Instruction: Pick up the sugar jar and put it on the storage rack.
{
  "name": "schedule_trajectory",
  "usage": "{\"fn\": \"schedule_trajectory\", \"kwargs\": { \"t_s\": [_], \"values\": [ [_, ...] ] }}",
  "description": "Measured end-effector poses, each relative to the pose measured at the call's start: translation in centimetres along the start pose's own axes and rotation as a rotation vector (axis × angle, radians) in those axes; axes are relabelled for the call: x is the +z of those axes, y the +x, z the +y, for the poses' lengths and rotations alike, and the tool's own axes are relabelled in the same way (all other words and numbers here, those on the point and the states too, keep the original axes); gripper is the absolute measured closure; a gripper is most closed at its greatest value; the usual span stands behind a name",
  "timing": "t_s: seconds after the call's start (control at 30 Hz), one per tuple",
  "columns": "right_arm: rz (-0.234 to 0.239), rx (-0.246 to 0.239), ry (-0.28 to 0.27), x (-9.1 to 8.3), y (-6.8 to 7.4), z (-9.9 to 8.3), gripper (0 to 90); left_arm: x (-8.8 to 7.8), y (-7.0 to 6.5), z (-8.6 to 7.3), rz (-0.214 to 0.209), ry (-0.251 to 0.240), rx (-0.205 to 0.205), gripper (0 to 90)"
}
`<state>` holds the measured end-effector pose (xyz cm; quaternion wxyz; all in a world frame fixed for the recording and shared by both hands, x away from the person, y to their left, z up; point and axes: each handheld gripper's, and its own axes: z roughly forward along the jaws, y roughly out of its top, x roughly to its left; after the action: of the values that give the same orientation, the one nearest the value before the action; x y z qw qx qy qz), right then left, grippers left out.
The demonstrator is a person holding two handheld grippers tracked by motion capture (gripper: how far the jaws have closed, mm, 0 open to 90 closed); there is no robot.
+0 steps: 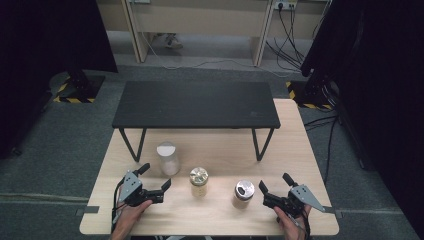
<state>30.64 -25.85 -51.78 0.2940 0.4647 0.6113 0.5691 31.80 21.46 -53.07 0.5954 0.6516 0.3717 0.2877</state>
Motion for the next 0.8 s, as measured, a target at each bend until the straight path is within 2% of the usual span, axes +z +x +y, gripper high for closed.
{"fn": "schedule_trajectory", "kwargs": {
  "t_s": [0.8],
  "values": [
    [0.001, -0.001, -0.001, 0.0, 0.0, 0.0, 0.5, 1.6, 0.2, 0.4, 0.013, -0.009, 0.013, 0.0]
  ]
}}
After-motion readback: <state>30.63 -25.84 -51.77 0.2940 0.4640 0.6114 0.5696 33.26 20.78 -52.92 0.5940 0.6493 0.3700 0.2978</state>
